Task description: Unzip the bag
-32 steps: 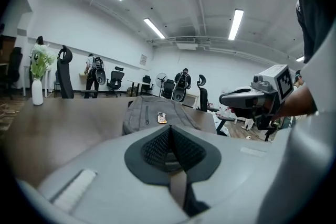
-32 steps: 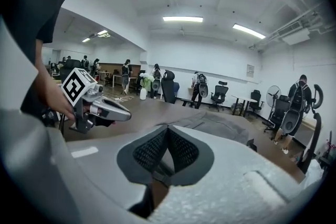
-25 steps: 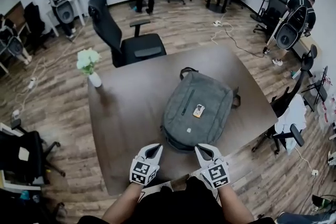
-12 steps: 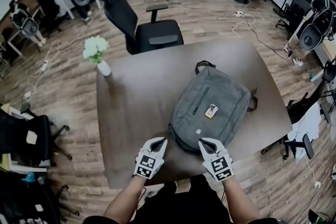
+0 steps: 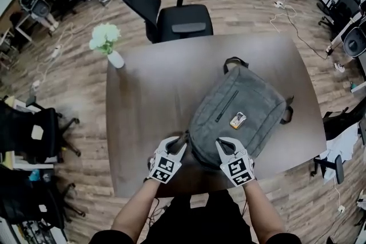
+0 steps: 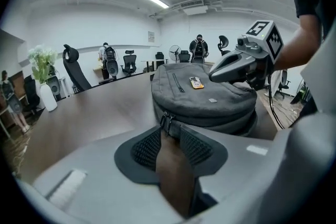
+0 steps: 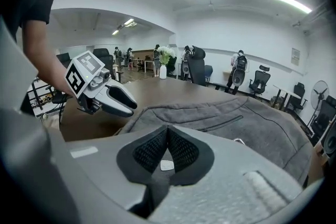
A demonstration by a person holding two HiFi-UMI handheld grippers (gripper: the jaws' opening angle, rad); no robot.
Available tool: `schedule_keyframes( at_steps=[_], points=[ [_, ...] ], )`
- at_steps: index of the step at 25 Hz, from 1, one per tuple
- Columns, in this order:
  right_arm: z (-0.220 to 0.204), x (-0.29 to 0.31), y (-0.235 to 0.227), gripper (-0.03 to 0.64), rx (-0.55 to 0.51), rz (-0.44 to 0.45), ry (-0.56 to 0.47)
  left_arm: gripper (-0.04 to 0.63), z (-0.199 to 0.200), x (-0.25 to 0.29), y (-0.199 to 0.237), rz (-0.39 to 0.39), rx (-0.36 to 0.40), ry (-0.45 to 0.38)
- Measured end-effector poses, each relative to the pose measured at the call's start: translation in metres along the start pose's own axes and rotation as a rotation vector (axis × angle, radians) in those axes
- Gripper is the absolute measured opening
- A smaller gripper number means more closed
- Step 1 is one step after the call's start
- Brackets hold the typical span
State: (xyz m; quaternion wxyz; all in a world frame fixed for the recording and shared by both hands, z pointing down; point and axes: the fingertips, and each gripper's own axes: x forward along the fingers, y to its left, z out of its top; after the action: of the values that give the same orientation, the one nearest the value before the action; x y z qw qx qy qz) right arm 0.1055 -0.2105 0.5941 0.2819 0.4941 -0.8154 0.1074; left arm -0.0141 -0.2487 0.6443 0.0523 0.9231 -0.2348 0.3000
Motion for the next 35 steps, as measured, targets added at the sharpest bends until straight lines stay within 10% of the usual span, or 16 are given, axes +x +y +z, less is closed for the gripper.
schedule_keyframes(
  at_steps=[16, 35],
  points=[
    [-0.001, 0.046, -0.01, 0.006, -0.009, 0.12, 0.04, 0.027, -0.003, 0.027, -0.003, -0.052, 0.073, 0.113],
    [0.018, 0.112, -0.017, 0.268, 0.007, 0.207, 0.142, 0.025, -0.001, 0.03, -0.011, -0.211, 0.053, 0.121]
  ],
)
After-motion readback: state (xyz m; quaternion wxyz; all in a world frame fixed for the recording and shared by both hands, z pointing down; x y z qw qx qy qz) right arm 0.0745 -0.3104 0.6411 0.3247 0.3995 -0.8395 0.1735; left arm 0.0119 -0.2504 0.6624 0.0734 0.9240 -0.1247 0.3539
